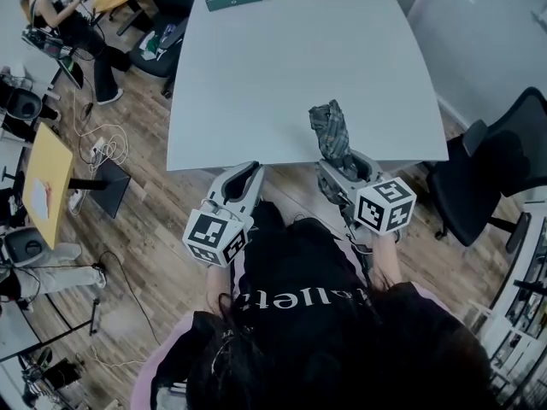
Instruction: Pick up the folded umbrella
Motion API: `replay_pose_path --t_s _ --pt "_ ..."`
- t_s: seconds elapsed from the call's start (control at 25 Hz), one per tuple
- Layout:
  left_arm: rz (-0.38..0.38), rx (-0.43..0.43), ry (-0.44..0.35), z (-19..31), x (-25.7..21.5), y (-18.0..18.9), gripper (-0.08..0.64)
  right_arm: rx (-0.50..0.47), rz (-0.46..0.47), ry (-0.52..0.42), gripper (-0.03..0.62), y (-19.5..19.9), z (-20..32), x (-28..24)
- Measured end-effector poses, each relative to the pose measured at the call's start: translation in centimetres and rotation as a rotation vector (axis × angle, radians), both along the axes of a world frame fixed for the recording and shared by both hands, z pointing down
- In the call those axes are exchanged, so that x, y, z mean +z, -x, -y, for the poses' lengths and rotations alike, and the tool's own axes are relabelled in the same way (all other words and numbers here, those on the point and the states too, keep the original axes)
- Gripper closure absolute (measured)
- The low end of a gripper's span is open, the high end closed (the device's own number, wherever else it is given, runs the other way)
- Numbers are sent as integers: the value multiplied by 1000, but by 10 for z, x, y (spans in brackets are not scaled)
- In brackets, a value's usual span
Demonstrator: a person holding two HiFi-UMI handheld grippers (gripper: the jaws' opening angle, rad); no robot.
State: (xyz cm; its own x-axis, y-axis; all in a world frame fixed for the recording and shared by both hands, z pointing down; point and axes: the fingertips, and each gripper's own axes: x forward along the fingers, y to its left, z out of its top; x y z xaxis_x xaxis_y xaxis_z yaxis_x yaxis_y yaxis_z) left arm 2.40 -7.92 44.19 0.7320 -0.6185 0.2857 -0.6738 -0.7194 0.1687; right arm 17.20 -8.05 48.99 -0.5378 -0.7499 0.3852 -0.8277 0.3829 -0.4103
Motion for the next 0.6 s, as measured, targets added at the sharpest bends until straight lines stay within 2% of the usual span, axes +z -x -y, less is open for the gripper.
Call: replay_pose_path --t_s 0.6 --pt "-1 17 10 5 0 -13 514 12 1 5 357 -11 8 -3"
